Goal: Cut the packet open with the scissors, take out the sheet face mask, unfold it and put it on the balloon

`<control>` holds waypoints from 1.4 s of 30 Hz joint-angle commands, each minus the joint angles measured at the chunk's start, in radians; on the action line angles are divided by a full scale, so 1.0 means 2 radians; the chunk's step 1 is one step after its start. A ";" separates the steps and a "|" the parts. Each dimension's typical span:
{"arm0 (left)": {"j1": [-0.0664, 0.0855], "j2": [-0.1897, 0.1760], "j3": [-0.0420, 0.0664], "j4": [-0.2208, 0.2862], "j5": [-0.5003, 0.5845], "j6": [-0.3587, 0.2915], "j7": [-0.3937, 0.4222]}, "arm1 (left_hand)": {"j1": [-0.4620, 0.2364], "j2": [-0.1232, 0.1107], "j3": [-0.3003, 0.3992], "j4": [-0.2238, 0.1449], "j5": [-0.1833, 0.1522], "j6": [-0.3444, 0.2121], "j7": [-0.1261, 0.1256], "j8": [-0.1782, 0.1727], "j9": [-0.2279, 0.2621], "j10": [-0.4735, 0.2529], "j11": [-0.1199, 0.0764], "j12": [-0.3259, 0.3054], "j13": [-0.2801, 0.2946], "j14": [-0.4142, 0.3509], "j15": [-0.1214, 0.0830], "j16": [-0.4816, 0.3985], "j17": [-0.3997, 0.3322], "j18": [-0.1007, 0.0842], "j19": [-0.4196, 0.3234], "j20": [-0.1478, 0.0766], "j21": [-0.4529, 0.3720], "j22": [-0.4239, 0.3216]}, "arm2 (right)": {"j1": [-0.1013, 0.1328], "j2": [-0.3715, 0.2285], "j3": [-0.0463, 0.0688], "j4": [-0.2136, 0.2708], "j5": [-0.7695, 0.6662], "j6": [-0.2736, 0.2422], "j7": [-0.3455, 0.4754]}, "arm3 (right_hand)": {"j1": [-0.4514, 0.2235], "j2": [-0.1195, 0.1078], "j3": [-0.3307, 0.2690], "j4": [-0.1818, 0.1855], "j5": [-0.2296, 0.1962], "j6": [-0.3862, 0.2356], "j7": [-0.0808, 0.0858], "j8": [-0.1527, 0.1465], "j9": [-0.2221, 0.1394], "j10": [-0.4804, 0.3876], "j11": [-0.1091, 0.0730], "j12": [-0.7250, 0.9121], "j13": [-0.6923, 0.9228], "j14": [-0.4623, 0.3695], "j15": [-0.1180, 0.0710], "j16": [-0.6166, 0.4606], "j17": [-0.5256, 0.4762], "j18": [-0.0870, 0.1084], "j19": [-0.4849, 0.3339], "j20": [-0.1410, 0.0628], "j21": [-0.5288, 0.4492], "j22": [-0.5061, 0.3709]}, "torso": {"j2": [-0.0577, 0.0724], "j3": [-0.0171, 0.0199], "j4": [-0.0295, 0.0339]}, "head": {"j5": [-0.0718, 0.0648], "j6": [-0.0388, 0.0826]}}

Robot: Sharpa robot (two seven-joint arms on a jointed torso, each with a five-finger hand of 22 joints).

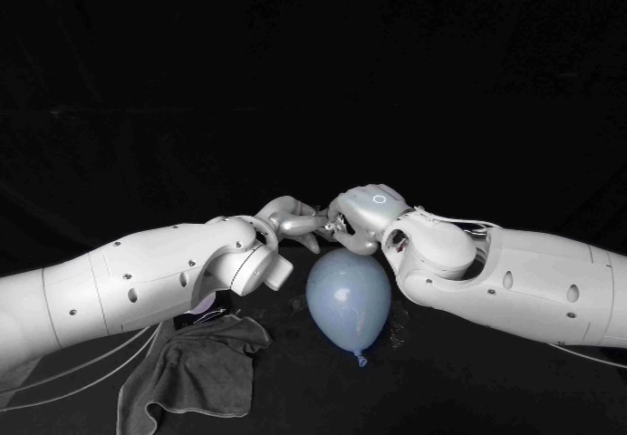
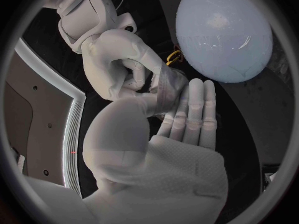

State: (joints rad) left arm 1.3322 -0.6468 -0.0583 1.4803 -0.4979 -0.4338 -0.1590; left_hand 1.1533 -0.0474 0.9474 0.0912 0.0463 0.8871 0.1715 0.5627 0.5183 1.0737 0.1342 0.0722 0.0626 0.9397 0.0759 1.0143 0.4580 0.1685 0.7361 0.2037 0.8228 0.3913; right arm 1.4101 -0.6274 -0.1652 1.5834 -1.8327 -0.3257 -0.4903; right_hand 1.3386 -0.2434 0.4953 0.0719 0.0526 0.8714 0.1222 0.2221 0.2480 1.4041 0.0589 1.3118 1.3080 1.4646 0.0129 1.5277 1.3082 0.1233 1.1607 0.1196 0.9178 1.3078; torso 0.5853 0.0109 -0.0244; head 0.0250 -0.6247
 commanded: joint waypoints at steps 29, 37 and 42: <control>0.004 -0.005 0.003 0.007 -0.027 0.005 0.003 | 0.012 -0.002 -0.001 -0.005 0.001 0.009 -0.001 0.006 0.002 0.002 -0.002 -0.001 0.001 0.000 -0.002 0.001 -0.003 0.007 -0.002 0.000 0.002 0.001 | 0.002 -0.018 -0.003 0.000 0.025 -0.017 -0.008 | 0.000 0.011 -0.042 0.046 -0.002 0.032 0.014 -0.004 -0.005 0.007 0.007 0.014 0.035 0.018 0.005 0.007 0.080 0.002 0.012 0.007 0.006 0.048 | 0.000 0.0005 -0.0006 | -0.001 -0.001; 0.004 -0.005 0.003 0.006 -0.024 0.005 0.008 | 0.012 -0.002 -0.001 -0.005 0.001 0.009 -0.002 0.006 0.002 0.002 -0.002 -0.001 0.001 0.000 -0.002 0.001 -0.003 0.007 -0.002 0.000 0.002 0.001 | 0.002 -0.023 -0.003 0.003 0.097 -0.059 0.034 | 0.002 0.012 -0.039 0.051 -0.002 0.047 0.011 0.000 -0.004 0.013 0.005 0.023 0.041 0.023 0.002 0.009 0.087 0.001 0.017 0.004 0.013 0.050 | 0.000 0.0005 -0.0004 | -0.002 0.000; 0.004 -0.005 0.003 0.006 -0.023 0.007 0.010 | 0.012 -0.002 0.000 -0.005 0.001 0.009 -0.002 0.006 0.002 0.002 -0.002 -0.001 0.001 0.000 -0.002 0.001 -0.003 0.007 -0.002 0.000 0.002 0.001 | 0.002 -0.022 -0.003 -0.001 0.117 -0.055 0.040 | 0.002 0.012 -0.039 0.052 -0.002 0.048 0.011 0.001 -0.004 0.012 0.005 0.021 0.039 0.021 0.002 0.009 0.085 0.001 0.016 0.004 0.011 0.049 | 0.000 0.0003 -0.0001 | -0.003 0.000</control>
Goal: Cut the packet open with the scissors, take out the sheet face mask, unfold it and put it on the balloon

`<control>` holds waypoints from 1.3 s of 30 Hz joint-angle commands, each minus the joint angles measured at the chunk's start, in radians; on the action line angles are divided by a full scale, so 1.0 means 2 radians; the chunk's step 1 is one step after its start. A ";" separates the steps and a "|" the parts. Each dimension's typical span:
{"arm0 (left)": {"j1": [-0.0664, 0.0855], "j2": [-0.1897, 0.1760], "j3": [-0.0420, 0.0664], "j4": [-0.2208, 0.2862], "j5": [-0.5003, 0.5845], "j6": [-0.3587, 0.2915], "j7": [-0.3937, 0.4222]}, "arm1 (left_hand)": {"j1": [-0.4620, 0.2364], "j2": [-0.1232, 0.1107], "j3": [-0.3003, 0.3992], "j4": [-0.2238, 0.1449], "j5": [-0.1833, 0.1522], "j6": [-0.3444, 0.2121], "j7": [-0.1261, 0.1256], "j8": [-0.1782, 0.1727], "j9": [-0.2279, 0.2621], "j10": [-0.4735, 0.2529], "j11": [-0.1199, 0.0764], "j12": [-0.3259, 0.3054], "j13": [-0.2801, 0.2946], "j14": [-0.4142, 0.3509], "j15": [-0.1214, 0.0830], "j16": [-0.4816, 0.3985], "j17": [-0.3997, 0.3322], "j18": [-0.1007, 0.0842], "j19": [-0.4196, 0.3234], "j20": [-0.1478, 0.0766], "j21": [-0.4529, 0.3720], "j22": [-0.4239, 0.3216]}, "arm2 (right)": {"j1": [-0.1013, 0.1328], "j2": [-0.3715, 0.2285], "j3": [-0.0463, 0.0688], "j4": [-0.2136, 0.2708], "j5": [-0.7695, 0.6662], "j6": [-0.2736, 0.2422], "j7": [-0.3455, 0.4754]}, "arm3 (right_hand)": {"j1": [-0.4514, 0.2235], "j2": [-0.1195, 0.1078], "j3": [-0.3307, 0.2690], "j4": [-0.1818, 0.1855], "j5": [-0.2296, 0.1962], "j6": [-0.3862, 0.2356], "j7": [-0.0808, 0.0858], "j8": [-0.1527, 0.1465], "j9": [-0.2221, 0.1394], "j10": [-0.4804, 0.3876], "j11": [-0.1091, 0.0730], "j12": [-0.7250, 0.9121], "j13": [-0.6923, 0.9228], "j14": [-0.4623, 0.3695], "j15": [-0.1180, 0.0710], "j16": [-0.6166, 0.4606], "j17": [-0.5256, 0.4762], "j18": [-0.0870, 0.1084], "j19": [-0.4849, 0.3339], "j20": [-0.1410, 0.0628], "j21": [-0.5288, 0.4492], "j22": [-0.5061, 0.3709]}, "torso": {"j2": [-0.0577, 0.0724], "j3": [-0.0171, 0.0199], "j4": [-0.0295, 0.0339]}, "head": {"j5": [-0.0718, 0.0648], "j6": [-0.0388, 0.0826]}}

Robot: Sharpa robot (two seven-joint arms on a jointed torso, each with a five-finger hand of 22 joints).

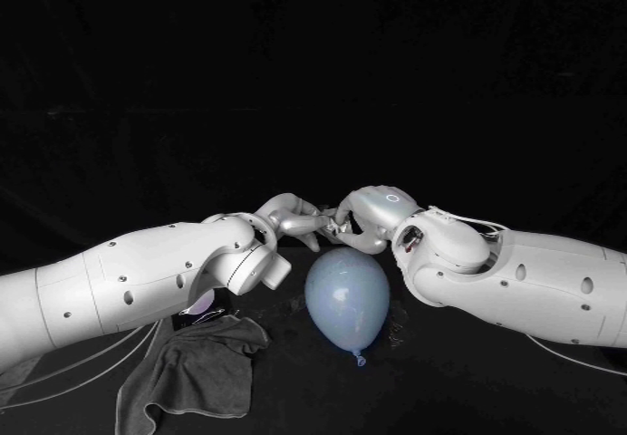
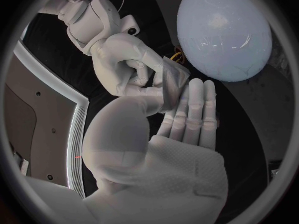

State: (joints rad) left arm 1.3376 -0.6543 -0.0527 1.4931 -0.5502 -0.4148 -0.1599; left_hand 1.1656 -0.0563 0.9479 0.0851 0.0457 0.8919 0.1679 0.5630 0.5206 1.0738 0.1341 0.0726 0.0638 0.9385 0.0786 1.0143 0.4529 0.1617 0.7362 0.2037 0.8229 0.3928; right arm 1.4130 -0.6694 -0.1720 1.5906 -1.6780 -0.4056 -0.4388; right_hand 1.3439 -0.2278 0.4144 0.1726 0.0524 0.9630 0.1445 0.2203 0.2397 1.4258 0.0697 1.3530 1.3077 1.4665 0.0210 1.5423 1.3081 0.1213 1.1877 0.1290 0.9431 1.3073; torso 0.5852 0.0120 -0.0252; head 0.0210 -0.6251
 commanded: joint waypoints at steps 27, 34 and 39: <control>0.001 -0.002 0.001 0.009 0.005 0.018 0.022 | 0.010 0.000 0.001 -0.004 0.002 0.008 -0.002 0.007 0.001 0.005 -0.003 -0.001 0.001 0.003 -0.005 0.003 -0.002 0.010 -0.001 -0.001 0.006 0.003 | 0.000 0.012 0.000 -0.016 0.046 -0.048 0.047 | 0.038 0.044 0.033 -0.008 -0.002 0.046 -0.015 0.022 0.005 0.016 -0.014 0.019 0.054 0.034 -0.013 0.007 0.103 -0.003 0.024 -0.008 0.031 0.057 | 0.000 -0.0002 0.0002 | -0.004 -0.001; 0.001 -0.002 0.001 0.009 0.006 0.017 0.025 | 0.010 0.000 0.001 -0.005 0.002 0.009 -0.002 0.007 0.002 0.006 -0.004 0.000 0.001 0.004 -0.005 0.003 -0.002 0.010 -0.001 -0.001 0.007 0.003 | 0.000 0.012 0.000 -0.016 0.042 -0.037 0.053 | 0.049 0.060 0.037 -0.025 -0.002 0.063 -0.026 0.046 0.018 0.022 -0.023 0.025 0.059 0.038 -0.022 0.008 0.109 -0.005 0.030 -0.013 0.043 0.060 | 0.000 0.0000 -0.0002 | -0.004 -0.001; 0.001 -0.002 0.001 0.008 0.007 0.016 0.025 | 0.010 0.000 0.001 -0.005 0.002 0.009 -0.002 0.007 0.002 0.006 -0.004 0.000 0.001 0.004 -0.005 0.003 -0.002 0.010 -0.001 -0.001 0.007 0.003 | -0.001 0.010 0.000 -0.014 0.037 -0.042 0.052 | 0.045 0.066 0.038 -0.025 -0.002 0.063 -0.029 0.055 0.023 0.025 -0.026 0.028 0.062 0.040 -0.025 0.009 0.112 -0.007 0.033 -0.014 0.049 0.061 | 0.000 0.0000 0.0001 | -0.004 -0.001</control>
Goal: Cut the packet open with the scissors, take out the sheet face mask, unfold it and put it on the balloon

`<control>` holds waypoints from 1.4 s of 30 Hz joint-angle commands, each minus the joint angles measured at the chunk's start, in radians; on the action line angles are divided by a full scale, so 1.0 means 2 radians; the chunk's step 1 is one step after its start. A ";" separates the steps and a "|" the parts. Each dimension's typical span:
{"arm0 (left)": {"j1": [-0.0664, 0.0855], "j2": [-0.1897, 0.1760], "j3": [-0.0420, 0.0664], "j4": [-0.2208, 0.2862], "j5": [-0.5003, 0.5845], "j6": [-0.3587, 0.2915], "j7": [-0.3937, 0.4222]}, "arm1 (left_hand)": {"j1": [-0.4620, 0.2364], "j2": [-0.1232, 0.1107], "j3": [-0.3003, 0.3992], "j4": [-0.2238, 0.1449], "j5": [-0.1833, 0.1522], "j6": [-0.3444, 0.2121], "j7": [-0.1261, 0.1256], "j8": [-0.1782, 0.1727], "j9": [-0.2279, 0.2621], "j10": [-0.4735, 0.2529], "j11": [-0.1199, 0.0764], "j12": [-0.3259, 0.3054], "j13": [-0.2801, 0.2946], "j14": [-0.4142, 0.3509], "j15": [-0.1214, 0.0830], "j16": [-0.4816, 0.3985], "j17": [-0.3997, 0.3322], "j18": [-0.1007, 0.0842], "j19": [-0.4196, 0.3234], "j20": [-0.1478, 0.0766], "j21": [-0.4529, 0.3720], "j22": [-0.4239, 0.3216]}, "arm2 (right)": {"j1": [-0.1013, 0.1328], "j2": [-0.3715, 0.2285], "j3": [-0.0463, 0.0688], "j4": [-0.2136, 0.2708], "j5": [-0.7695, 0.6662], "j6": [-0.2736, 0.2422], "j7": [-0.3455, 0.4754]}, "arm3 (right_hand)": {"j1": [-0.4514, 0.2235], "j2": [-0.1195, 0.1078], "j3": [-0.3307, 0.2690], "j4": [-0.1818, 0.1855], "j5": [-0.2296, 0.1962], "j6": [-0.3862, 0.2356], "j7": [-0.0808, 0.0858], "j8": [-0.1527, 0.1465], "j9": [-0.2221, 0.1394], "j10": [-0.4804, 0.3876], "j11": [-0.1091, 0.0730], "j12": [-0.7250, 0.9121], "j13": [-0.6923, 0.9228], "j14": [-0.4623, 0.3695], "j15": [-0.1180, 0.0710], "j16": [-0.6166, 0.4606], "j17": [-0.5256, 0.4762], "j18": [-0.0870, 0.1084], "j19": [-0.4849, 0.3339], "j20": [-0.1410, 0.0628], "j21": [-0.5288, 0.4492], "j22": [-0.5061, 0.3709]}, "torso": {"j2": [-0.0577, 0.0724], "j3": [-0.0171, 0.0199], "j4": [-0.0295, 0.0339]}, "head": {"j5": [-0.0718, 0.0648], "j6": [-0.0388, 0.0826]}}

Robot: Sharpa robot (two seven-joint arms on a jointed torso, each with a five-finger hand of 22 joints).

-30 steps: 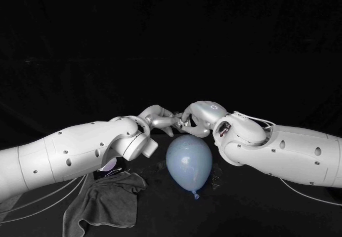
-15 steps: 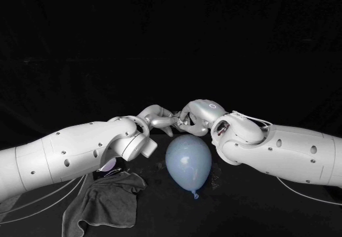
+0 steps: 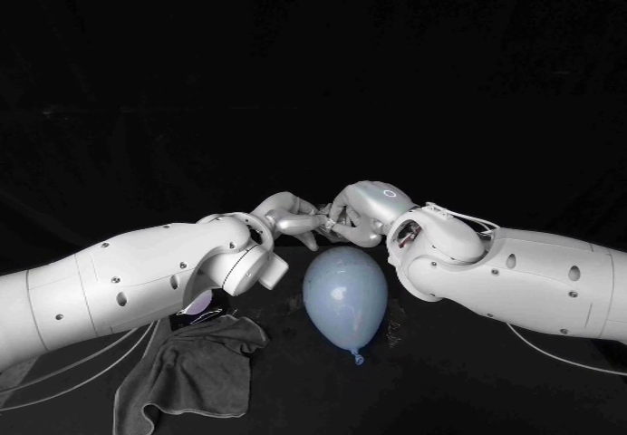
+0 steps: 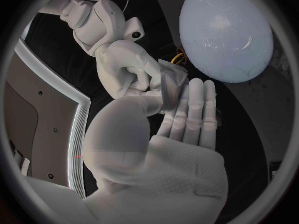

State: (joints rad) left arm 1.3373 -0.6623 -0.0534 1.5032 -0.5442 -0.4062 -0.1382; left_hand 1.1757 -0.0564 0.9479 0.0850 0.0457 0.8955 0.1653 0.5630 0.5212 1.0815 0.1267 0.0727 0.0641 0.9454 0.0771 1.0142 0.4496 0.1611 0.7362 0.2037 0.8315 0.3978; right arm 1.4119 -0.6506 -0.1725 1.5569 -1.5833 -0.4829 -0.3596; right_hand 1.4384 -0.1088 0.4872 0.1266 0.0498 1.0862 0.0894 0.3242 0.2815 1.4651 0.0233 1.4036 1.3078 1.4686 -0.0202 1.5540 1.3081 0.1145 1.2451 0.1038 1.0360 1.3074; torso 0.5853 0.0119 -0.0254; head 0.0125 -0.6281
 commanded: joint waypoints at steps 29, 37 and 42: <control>0.001 0.003 0.000 -0.015 0.002 0.012 -0.001 | 0.006 -0.002 0.001 -0.005 0.001 0.007 -0.001 0.008 0.001 0.003 0.000 0.000 0.001 0.001 -0.005 0.004 -0.001 0.010 -0.001 -0.001 0.004 0.001 | -0.001 -0.050 0.003 0.064 0.045 -0.134 0.078 | -0.008 0.007 0.011 -0.010 -0.001 -0.002 -0.005 0.023 0.014 0.016 -0.007 0.016 0.073 0.051 -0.008 0.008 0.131 -0.009 0.026 -0.008 0.038 0.069 | 0.000 -0.0001 0.0004 | 0.003 0.002; 0.001 0.007 0.000 -0.018 0.001 0.011 -0.003 | 0.006 -0.002 0.002 -0.006 0.001 0.007 -0.001 0.008 0.001 0.003 0.000 0.000 0.001 0.001 -0.005 0.004 -0.001 0.011 -0.001 -0.001 0.005 0.002 | -0.001 -0.053 0.003 0.064 0.155 -0.171 0.165 | -0.007 0.008 0.015 -0.013 -0.001 -0.005 -0.004 0.025 0.016 0.016 -0.006 0.015 0.073 0.051 -0.008 0.008 0.131 -0.008 0.025 -0.010 0.036 0.068 | 0.000 -0.0005 0.0005 | 0.008 0.005; 0.001 0.008 0.000 -0.023 0.001 0.010 -0.003 | 0.006 -0.003 0.002 -0.006 0.002 0.008 -0.001 0.008 0.001 0.004 0.000 0.000 0.001 0.001 -0.005 0.005 -0.001 0.011 -0.001 -0.002 0.005 0.002 | -0.001 -0.057 0.005 0.062 0.259 -0.179 0.236 | -0.007 0.009 0.018 -0.016 -0.001 -0.008 -0.002 0.027 0.017 0.015 -0.005 0.013 0.072 0.051 -0.007 0.008 0.131 -0.008 0.024 -0.011 0.035 0.068 | 0.000 -0.0006 0.0004 | 0.013 0.008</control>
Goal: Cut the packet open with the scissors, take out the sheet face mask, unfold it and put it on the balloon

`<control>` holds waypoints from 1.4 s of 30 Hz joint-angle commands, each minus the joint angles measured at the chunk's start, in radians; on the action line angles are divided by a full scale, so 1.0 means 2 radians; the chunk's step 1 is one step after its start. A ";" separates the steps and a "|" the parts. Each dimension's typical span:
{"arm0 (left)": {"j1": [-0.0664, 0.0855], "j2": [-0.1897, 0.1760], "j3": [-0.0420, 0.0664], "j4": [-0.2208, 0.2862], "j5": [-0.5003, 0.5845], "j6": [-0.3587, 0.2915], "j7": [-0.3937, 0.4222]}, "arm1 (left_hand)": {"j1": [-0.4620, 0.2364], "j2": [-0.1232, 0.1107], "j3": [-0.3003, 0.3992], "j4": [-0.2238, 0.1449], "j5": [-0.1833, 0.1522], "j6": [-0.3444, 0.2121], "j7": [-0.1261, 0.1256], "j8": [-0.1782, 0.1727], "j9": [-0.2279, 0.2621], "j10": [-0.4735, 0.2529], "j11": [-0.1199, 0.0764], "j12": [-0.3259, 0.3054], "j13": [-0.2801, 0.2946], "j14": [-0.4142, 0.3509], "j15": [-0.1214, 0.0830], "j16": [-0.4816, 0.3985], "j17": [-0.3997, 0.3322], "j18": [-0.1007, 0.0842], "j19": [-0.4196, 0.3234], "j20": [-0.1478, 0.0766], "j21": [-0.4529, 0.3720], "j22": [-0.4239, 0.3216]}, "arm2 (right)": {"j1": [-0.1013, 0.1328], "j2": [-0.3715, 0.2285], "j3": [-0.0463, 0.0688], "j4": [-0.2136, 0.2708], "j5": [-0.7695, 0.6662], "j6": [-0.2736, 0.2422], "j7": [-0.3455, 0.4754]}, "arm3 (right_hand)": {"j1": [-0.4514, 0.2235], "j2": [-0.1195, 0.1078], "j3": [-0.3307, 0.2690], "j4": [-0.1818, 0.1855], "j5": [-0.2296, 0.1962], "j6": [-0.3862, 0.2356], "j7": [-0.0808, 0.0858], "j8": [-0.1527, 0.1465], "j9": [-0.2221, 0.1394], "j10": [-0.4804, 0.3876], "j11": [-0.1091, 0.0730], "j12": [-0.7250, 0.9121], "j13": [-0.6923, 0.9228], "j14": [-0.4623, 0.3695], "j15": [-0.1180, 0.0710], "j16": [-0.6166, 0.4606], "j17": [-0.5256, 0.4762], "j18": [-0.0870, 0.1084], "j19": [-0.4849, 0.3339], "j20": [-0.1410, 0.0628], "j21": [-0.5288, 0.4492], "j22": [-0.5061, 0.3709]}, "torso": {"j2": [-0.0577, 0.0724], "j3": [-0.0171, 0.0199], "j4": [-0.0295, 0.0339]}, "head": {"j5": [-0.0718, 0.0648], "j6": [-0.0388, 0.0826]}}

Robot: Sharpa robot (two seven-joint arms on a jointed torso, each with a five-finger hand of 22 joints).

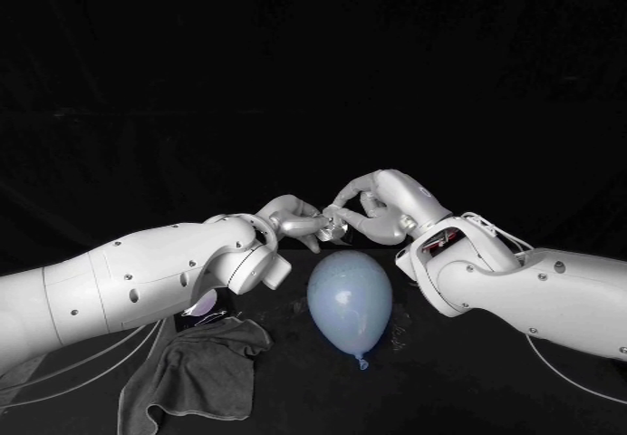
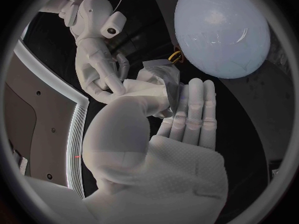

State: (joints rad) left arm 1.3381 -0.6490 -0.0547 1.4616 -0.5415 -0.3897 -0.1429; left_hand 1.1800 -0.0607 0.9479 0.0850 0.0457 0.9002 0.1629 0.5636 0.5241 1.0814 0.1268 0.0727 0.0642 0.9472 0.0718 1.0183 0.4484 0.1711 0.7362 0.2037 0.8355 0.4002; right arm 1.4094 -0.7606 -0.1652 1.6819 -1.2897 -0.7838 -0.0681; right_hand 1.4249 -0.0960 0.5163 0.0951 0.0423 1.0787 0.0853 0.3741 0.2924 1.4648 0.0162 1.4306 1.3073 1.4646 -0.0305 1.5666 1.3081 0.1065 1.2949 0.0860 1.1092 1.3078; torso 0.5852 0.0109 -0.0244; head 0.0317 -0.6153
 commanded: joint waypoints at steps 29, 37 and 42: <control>-0.002 -0.115 -0.005 0.014 0.055 0.083 0.077 | 0.002 -0.001 -0.003 0.010 0.001 0.003 0.003 0.008 0.000 0.002 0.001 -0.003 0.000 0.007 -0.002 0.009 -0.003 0.006 0.002 -0.002 0.009 0.002 | 0.008 -0.054 0.023 0.010 0.384 0.008 0.188 | 0.000 0.003 0.010 -0.009 0.003 -0.009 0.002 0.007 0.015 0.015 0.000 0.000 0.073 0.052 -0.001 0.002 0.130 -0.004 -0.004 -0.003 -0.004 0.067 | -0.001 0.0004 0.0003 | 0.019 -0.001; -0.002 -0.184 -0.017 0.039 0.069 0.231 0.095 | 0.005 0.001 -0.017 0.026 0.001 -0.002 0.005 0.009 0.002 -0.001 0.002 -0.003 0.000 0.009 0.000 0.012 -0.007 0.006 0.006 -0.002 0.007 0.000 | 0.009 -0.058 0.023 0.005 0.387 0.014 0.183 | 0.000 0.003 0.011 -0.010 0.003 -0.010 0.003 0.007 0.015 0.014 0.001 -0.001 0.072 0.052 -0.001 0.002 0.130 -0.004 -0.004 -0.003 -0.004 0.067 | -0.002 0.0002 -0.0003 | 0.050 -0.019; -0.002 -0.224 -0.029 0.047 0.060 0.307 0.078 | 0.012 0.001 -0.026 0.036 0.001 -0.005 0.005 0.012 0.005 -0.001 0.002 -0.002 0.001 0.012 -0.001 0.008 -0.015 0.006 0.011 -0.003 0.001 -0.006 | 0.008 -0.057 0.022 0.000 0.386 0.014 0.183 | -0.001 0.003 0.011 -0.010 0.003 -0.010 0.003 0.007 0.015 0.014 0.001 -0.001 0.072 0.052 -0.001 0.002 0.130 -0.004 -0.004 -0.003 -0.003 0.067 | -0.003 0.0015 0.0004 | 0.065 -0.035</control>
State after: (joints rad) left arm 1.3336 -1.0946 -0.1148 1.5504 -0.4338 0.0395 0.0042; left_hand 1.1911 -0.0605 0.8977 0.1498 0.0503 0.8930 0.1701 0.5861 0.5328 1.0813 0.1268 0.0694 0.0648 0.9627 0.0728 1.0386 0.4203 0.1690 0.7526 0.1985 0.8429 0.3900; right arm 1.4249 -0.8752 -0.1222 1.6838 -0.5230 -0.7777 0.2912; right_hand 1.4250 -0.0963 0.5344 0.0768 0.0460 1.0624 0.0877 0.3855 0.3207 1.4646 0.0164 1.4299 1.3075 1.4643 -0.0302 1.5633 1.3080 0.0989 1.2909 0.0824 1.1053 1.3081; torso 0.5812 0.0122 -0.0242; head 0.1458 -0.6692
